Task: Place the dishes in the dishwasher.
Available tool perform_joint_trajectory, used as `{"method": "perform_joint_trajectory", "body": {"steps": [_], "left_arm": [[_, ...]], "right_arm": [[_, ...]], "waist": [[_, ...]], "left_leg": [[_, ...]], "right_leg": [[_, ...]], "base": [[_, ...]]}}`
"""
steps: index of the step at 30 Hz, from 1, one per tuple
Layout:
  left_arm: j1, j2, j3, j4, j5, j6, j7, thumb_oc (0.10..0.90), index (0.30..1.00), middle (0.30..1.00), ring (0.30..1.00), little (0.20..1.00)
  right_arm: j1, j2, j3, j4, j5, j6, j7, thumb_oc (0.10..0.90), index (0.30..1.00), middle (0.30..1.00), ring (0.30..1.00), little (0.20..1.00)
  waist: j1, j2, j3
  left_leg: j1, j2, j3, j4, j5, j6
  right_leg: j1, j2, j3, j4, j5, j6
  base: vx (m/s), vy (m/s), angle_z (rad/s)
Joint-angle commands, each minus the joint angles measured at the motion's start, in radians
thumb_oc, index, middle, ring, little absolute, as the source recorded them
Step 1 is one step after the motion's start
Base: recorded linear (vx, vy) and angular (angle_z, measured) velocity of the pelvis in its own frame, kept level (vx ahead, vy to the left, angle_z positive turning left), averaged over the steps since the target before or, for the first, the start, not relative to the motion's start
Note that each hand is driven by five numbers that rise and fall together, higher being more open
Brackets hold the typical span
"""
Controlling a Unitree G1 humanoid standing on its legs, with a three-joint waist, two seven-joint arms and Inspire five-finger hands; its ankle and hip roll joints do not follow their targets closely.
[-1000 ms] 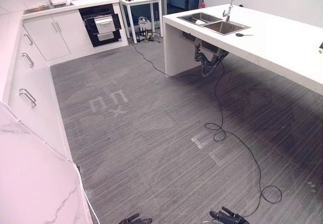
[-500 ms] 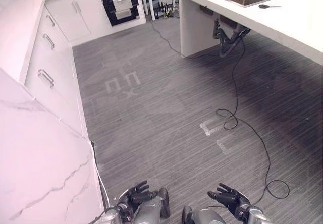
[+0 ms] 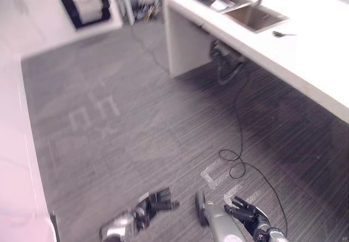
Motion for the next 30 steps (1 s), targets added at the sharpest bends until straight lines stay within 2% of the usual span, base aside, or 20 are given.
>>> {"method": "perform_joint_trajectory", "body": {"steps": [1, 2, 3, 5, 7, 8, 9, 10, 12, 13, 15, 18, 21, 23, 24, 25, 26, 27, 28, 30], "left_arm": [[0.039, 0.003, -0.040, -0.045, 0.001, -0.024, -0.033, 0.800, 0.900, 0.900, 0.900, 0.900], [0.034, -0.001, -0.044, -0.040, 0.007, -0.028, -0.043, 0.800, 0.900, 0.900, 0.900, 0.900], [0.033, -0.005, -0.043, -0.037, 0.015, -0.037, -0.055, 0.800, 0.900, 0.900, 0.900, 0.900], [0.031, -0.007, -0.038, -0.044, 0.013, -0.035, -0.068, 0.800, 0.900, 0.900, 0.900, 0.900], [0.027, -0.003, -0.037, -0.044, 0.023, -0.039, -0.085, 0.800, 0.900, 0.900, 0.900, 0.900], [0.027, 0.001, -0.041, -0.042, 0.025, -0.042, -0.089, 0.800, 0.900, 0.900, 0.900, 0.900], [0.031, 0.004, -0.048, -0.036, 0.033, -0.053, -0.090, 0.800, 0.900, 0.900, 0.900, 0.900], [0.031, 0.006, -0.053, -0.031, 0.032, -0.060, -0.089, 0.800, 0.900, 0.900, 0.900, 0.900], [0.033, 0.006, -0.060, -0.022, 0.035, -0.069, -0.093, 0.800, 0.900, 0.900, 0.900, 0.900], [0.033, 0.006, -0.061, -0.018, 0.041, -0.070, -0.096, 0.800, 0.900, 0.900, 0.900, 0.900], [0.029, 0.006, -0.060, -0.011, 0.060, -0.063, -0.105, 0.800, 0.900, 0.900, 0.900, 0.900], [0.017, 0.012, -0.067, -0.004, 0.088, -0.059, -0.110, 0.800, 0.900, 0.900, 0.900, 0.900], [-0.016, 0.028, -0.095, -0.009, 0.071, -0.042, -0.097, 0.800, 0.900, 0.900, 0.900, 0.900], [-0.033, 0.036, -0.097, -0.016, 0.066, -0.026, -0.086, 0.800, 0.900, 0.900, 0.900, 0.900], [-0.039, 0.041, -0.103, -0.018, 0.062, -0.019, -0.081, 0.800, 0.900, 0.900, 0.900, 0.900], [-0.033, 0.042, -0.102, -0.023, 0.052, -0.013, -0.062, 0.800, 0.900, 0.900, 0.900, 0.900], [-0.029, 0.043, -0.103, -0.020, 0.043, -0.008, -0.054, 0.800, 0.900, 0.900, 0.900, 0.900], [-0.025, 0.044, -0.101, -0.015, 0.039, -0.006, -0.052, 0.800, 0.900, 0.900, 0.900, 0.900], [-0.011, 0.040, -0.088, -0.017, 0.051, -0.005, -0.044, 0.800, 0.900, 0.900, 0.900, 0.900], [0.035, 0.029, -0.074, 0.005, 0.078, -0.033, -0.021, 0.800, 0.900, 0.900, 0.900, 0.900]], "right_arm": [[-0.054, -0.083, 0.039, 0.058, -0.002, -0.011, -0.019, 0.800, 0.900, 0.900, 0.900, 0.900], [-0.062, -0.094, 0.044, 0.070, 0.009, -0.019, -0.023, 0.800, 0.900, 0.900, 0.900, 0.900], [-0.066, -0.102, 0.049, 0.074, 0.016, -0.026, -0.025, 0.800, 0.900, 0.900, 0.900, 0.900], [-0.064, -0.112, 0.049, 0.071, 0.009, -0.032, -0.022, 0.800, 0.900, 0.900, 0.900, 0.900], [-0.065, -0.117, 0.051, 0.071, 0.006, -0.039, -0.014, 0.800, 0.900, 0.900, 0.900, 0.900], [-0.067, -0.116, 0.052, 0.069, 0.004, -0.037, -0.016, 0.800, 0.900, 0.900, 0.900, 0.900], [-0.071, -0.118, 0.055, 0.066, 0.005, -0.028, -0.017, 0.800, 0.900, 0.900, 0.900, 0.900], [-0.073, -0.120, 0.061, 0.071, 0.010, -0.028, -0.014, 0.800, 0.900, 0.900, 0.900, 0.900], [-0.070, -0.126, 0.068, 0.087, 0.018, -0.037, -0.001, 0.800, 0.900, 0.900, 0.900, 0.900], [-0.065, -0.128, 0.068, 0.091, 0.027, -0.042, 0.002, 0.800, 0.900, 0.900, 0.900, 0.900], [-0.060, -0.128, 0.058, 0.093, 0.036, -0.042, -0.001, 0.800, 0.900, 0.900, 0.900, 0.900], [-0.048, -0.125, 0.046, 0.090, 0.044, -0.031, 0.001, 0.800, 0.900, 0.900, 0.900, 0.900], [-0.039, -0.112, 0.042, 0.084, 0.033, -0.020, -0.007, 0.800, 0.900, 0.900, 0.900, 0.900], [-0.040, -0.101, 0.046, 0.077, 0.039, -0.014, -0.014, 0.800, 0.900, 0.900, 0.900, 0.900], [-0.042, -0.089, 0.054, 0.073, 0.031, -0.018, -0.013, 0.800, 0.900, 0.900, 0.900, 0.900], [-0.050, -0.081, 0.056, 0.073, 0.004, -0.013, -0.006, 0.800, 0.900, 0.900, 0.900, 0.900], [-0.055, -0.077, 0.057, 0.088, -0.008, -0.015, 0.003, 0.800, 0.900, 0.900, 0.900, 0.900], [-0.052, -0.076, 0.057, 0.097, -0.010, -0.018, 0.003, 0.800, 0.900, 0.900, 0.900, 0.900], [-0.051, -0.073, 0.057, 0.106, -0.014, -0.023, 0.006, 0.800, 0.900, 0.900, 0.900, 0.900], [-0.056, -0.063, 0.035, 0.134, -0.029, -0.027, 0.012, 0.800, 0.900, 0.900, 0.900, 0.900]], "waist": [[0.039, 0.042, -0.026], [0.048, 0.033, -0.027], [0.057, 0.029, -0.023], [0.075, 0.018, -0.014], [0.091, 0.012, -0.006], [0.092, 0.009, -0.005], [0.102, 0.008, 0.002], [0.109, 0.013, 0.001], [0.123, 0.024, 0.005], [0.127, 0.024, 0.005], [0.118, 0.026, -0.007], [0.108, 0.031, -0.020], [0.094, 0.047, -0.030], [0.081, 0.071, -0.034], [0.073, 0.081, -0.028], [0.073, 0.085, -0.020], [0.069, 0.083, -0.017], [0.060, 0.075, -0.013], [0.058, 0.058, -0.008], [0.049, 0.037, 0.003]], "left_leg": [[-0.174, -0.004, 0.043, 0.106, 0.204, 0.043], [-0.213, 0.012, 0.051, 0.267, 0.275, 0.009], [-0.268, 0.020, 0.046, 0.385, 0.308, -0.008], [-0.392, 0.034, 0.046, 0.561, 0.325, -0.005], [-0.436, 0.020, 0.056, 0.397, 0.279, 0.034], [-0.428, 0.024, 0.064, 0.326, 0.280, 0.037], [-0.421, 0.026, 0.054, 0.151, 0.293, 0.034], [-0.454, 0.036, 0.036, 0.106, 0.295, 0.025], [-0.551, 0.079, -0.006, 0.106, 0.298, -0.003], [-0.587, 0.108, -0.001, 0.106, 0.315, -0.014], [-0.589, 0.141, 0.057, 0.106, 0.306, -0.008], [-0.553, 0.132, 0.064, 0.106, 0.266, 0.007], [-0.496, 0.097, 0.062, 0.106, 0.214, 0.038], [-0.476, 0.085, 0.053, 0.106, 0.185, 0.065], [-0.457, 0.076, 0.067, 0.106, 0.161, 0.083], [-0.438, 0.076, 0.092, 0.106, 0.142, 0.087], [-0.426, 0.073, 0.099, 0.106, 0.130, 0.083], [-0.410, 0.064, 0.096, 0.106, 0.120, 0.076], [-0.391, 0.053, 0.110, 0.106, 0.104, 0.071], [-0.337, 0.048, 0.164, 0.106, 0.051, 0.072]], "right_leg": [[0.268, 0.020, 0.059, -0.019, 0.049, 0.083], [0.302, 0.016, 0.057, -0.019, 0.020, 0.059], [0.327, 0.018, 0.055, -0.019, 0.004, 0.044], [0.373, 0.020, 0.059, -0.019, -0.023, 0.024], [0.407, 0.031, 0.094, -0.019, -0.044, 0.028], [0.411, 0.033, 0.094, -0.019, -0.050, 0.029], [0.427, 0.047, 0.103, -0.019, -0.066, 0.036], [0.429, 0.062, 0.111, -0.019, -0.074, 0.039], [0.449, 0.090, 0.119, -0.019, -0.100, 0.043], [0.458, 0.090, 0.120, -0.019, -0.112, 0.044], [0.464, 0.077, 0.109, -0.019, -0.124, 0.050], [0.475, 0.056, 0.095, -0.019, -0.128, 0.067], [0.491, 0.056, 0.088, -0.019, -0.120, 0.069], [0.478, 0.074, 0.075, 0.019, -0.060, 0.079], [0.404, 0.069, 0.054, 0.170, -0.026, 0.100], [0.347, 0.052, 0.015, 0.259, 0.001, 0.120], [0.329, 0.056, -0.008, 0.209, 0.016, 0.121], [0.329, 0.059, -0.027, 0.075, 0.038, 0.113], [0.288, 0.018, -0.047, -0.019, 0.074, 0.126], [0.188, -0.072, -0.060, -0.019, 0.129, 0.177]], "base": [[0.44, -0.185, 0.94], [0.40, -0.193, 0.85], [0.25, -0.158, 0.40], [0.25, -0.082, -0.13], [0.35, 0.052, -0.19], [0.36, 0.155, -0.35], [0.34, 0.183, -0.53], [0.36, 0.220, -0.50], [0.33, 0.226, -0.28], [0.35, 0.271, -0.26], [0.29, 0.274, -0.46], [0.25, 0.280, -0.28], [0.29, 0.320, 0.21], [0.27, 0.337, 0.17], [0.21, 0.342, -0.09], [0.24, 0.315, -0.31], [0.28, 0.129, -0.92], [0.32, -0.025, -0.83], [0.35, -0.119, -1.16], [0.47, -0.206, -0.45]]}}
